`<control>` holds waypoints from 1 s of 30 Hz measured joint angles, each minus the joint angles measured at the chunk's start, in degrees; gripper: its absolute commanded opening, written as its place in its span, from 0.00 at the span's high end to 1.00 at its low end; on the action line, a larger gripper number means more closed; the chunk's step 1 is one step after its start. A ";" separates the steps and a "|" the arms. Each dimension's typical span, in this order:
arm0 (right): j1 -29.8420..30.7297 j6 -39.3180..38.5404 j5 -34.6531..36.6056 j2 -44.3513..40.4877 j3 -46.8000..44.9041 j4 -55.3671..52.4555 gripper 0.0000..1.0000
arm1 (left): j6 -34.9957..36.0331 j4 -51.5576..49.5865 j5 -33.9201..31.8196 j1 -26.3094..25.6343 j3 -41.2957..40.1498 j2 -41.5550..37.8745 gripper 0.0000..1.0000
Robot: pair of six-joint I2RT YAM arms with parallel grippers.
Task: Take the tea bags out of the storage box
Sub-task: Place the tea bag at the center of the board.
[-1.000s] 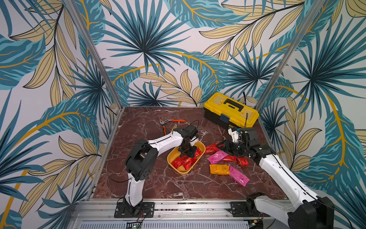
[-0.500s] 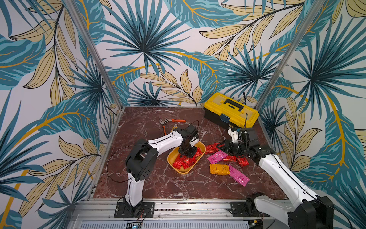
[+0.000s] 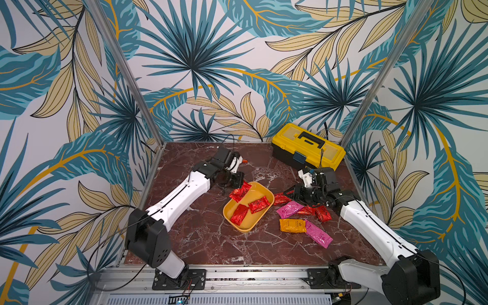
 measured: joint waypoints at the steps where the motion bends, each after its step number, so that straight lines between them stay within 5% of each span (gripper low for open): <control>1: 1.09 0.20 0.22 0.59 0.50 0.37 0.64 | -0.87 0.61 -0.11 2.25 -2.10 -1.95 0.91; 8: 7.19 1.84 1.33 5.68 4.09 3.54 0.65 | -4.85 2.71 -0.28 12.87 -16.41 -5.42 0.94; 23: 10.56 2.60 3.02 8.24 4.76 4.81 0.65 | -9.79 11.17 1.22 15.10 -27.63 0.37 0.94; 25: 10.54 2.58 3.21 8.24 4.76 4.79 0.65 | -10.01 11.39 1.20 15.23 -27.67 0.83 0.88; 30: 10.56 2.54 3.58 8.00 4.74 4.61 0.65 | -10.14 11.06 0.35 16.13 -27.63 0.98 0.49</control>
